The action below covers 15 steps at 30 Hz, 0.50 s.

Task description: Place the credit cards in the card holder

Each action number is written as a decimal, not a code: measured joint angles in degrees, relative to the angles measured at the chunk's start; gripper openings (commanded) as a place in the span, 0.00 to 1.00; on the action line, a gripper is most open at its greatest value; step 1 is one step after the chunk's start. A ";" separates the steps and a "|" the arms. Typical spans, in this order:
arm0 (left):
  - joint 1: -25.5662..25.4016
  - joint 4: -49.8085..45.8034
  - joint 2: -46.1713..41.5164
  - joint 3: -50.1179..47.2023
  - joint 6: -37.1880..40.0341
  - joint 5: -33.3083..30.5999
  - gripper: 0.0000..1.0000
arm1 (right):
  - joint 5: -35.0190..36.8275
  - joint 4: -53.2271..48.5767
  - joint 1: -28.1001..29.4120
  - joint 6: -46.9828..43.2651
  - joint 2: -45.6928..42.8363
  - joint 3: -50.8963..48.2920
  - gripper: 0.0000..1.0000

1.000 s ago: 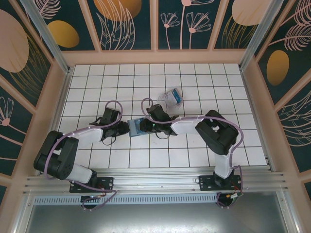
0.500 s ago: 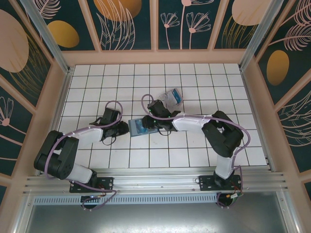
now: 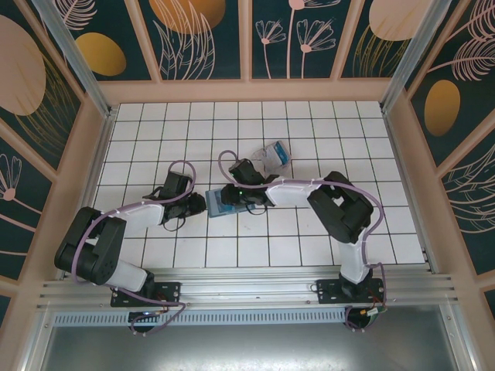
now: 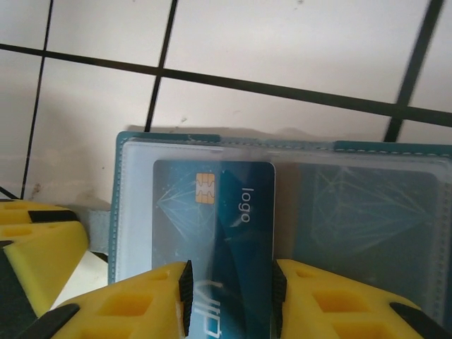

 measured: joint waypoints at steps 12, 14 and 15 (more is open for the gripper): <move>0.24 0.98 -0.24 -0.55 -0.68 0.94 0.39 | 1.51 -2.71 2.64 -0.04 2.27 3.87 0.38; 0.22 0.92 -0.61 -0.50 -0.61 1.38 0.44 | 1.77 -2.78 2.64 -0.24 2.14 3.85 0.38; 0.20 0.35 -0.92 -0.33 -0.66 1.55 0.44 | 1.97 -2.82 2.64 -0.28 1.92 3.69 0.38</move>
